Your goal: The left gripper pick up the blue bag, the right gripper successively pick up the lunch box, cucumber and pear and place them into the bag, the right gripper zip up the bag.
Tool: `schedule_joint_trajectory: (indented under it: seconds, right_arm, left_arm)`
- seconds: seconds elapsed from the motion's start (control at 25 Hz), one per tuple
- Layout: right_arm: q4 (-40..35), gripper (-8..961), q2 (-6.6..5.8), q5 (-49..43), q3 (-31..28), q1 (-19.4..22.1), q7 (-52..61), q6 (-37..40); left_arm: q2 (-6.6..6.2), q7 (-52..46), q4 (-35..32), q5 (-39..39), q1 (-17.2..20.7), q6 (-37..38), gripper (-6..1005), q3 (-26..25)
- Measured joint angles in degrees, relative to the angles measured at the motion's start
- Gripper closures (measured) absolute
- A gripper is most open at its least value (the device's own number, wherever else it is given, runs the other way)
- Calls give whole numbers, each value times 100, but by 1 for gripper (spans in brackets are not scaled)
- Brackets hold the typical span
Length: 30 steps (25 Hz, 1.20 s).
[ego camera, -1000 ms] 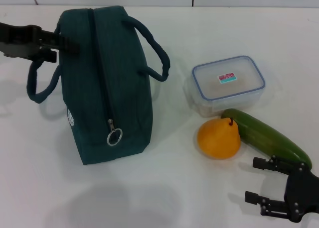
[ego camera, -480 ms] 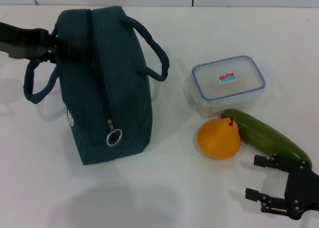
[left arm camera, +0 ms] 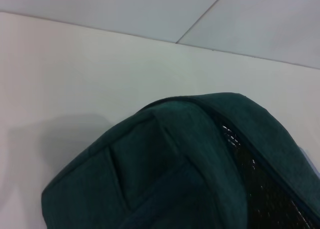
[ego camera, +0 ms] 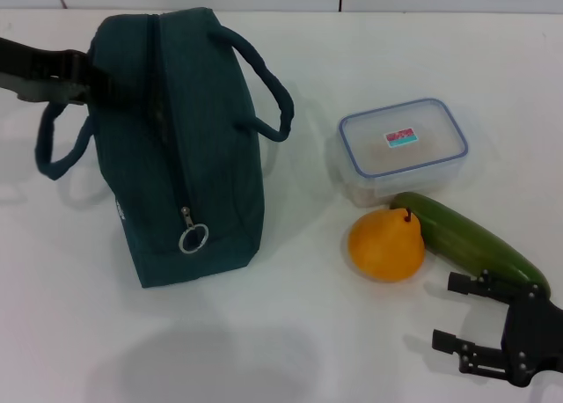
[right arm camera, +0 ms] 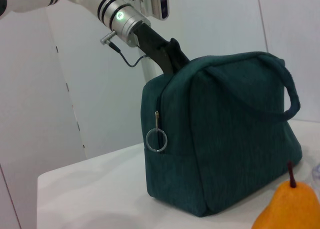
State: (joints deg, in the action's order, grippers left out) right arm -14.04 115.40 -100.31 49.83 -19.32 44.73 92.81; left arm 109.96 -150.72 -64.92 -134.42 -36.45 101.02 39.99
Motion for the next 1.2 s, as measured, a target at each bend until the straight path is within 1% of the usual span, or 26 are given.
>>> schedule_joint_trajectory:
  seconds: [0.28,0.44,0.56,0.6,0.72,0.88,1.04,1.12,1.2]
  right_arm:
    - [0,132,0,59,0,4,0,133]
    - [4,130,-5,478,1,81,92,605]
    - [7,128,-22,1135,-6,179,693,842]
    - [10,128,-27,1502,-10,225,1085,836]
    - [56,126,-53,2285,-10,321,1989,767]
    - [242,124,-110,3098,-8,362,3096,667]
    - [353,122,-140,3344,-8,267,4017,508]
    - [364,121,-140,3356,-8,212,4465,310]
    - [375,120,-119,3362,-8,175,4905,-86]
  left_arm:
    - [-8,-39,-5,48,18,58,956,-12]
    - [-26,-78,-3,364,43,196,956,-43]
    - [-32,-155,33,584,48,298,956,-53]
    - [-32,-176,50,647,47,315,956,-54]
    - [-40,-226,170,799,48,323,956,-58]
    - [-62,-280,292,934,46,354,956,-61]
    - [-74,-323,286,1011,42,389,956,-62]
    - [-75,-324,281,1038,29,391,956,-60]
    - [-75,-326,267,1046,10,393,956,-45]
